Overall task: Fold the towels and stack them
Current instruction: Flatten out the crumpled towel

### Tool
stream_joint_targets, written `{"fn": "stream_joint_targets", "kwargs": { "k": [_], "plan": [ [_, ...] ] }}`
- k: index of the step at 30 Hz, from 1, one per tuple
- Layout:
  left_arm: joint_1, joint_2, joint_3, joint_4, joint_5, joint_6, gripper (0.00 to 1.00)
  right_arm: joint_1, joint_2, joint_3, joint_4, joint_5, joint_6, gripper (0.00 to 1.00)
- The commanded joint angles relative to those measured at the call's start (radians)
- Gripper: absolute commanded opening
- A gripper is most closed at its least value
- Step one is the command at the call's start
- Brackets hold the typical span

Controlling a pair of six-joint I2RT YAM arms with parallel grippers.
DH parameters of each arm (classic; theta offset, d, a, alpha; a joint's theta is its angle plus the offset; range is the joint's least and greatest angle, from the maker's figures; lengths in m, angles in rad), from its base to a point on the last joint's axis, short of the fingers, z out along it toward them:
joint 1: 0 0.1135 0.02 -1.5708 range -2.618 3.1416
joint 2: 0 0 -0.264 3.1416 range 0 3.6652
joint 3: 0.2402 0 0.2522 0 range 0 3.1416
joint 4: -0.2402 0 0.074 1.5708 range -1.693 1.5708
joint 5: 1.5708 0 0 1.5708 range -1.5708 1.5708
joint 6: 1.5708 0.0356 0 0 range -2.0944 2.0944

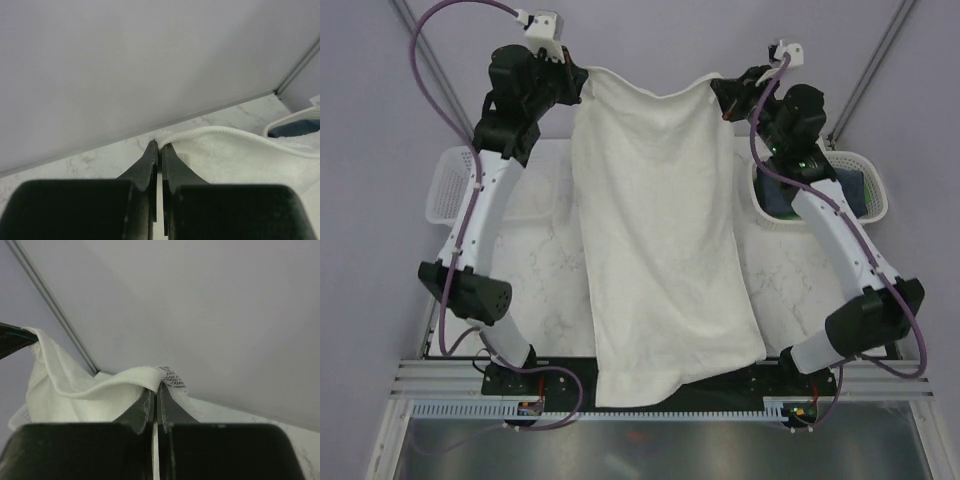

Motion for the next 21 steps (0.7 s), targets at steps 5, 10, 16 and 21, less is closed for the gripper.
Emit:
{"fn": "stream_joint_targets", "kwargs": {
  "k": [5, 10, 16, 21],
  "plan": [
    [0.087, 0.197, 0.097, 0.3, 0.038, 0.053, 0.02, -0.086, 0.281, 0.234, 0.193, -0.084, 0.04, 0.0],
    [0.087, 0.291, 0.098, 0.339, 0.13, 0.065, 0.02, -0.112, 0.423, 0.269, 0.291, -0.152, 0.062, 0.0],
    [0.087, 0.316, 0.041, 0.343, 0.196, 0.175, 0.02, -0.152, 0.495, 0.254, 0.403, -0.222, 0.019, 0.0],
    [0.087, 0.241, -0.118, 0.331, 0.224, 0.272, 0.02, -0.199, 0.484, 0.185, 0.385, -0.337, 0.023, 0.0]
  ]
}}
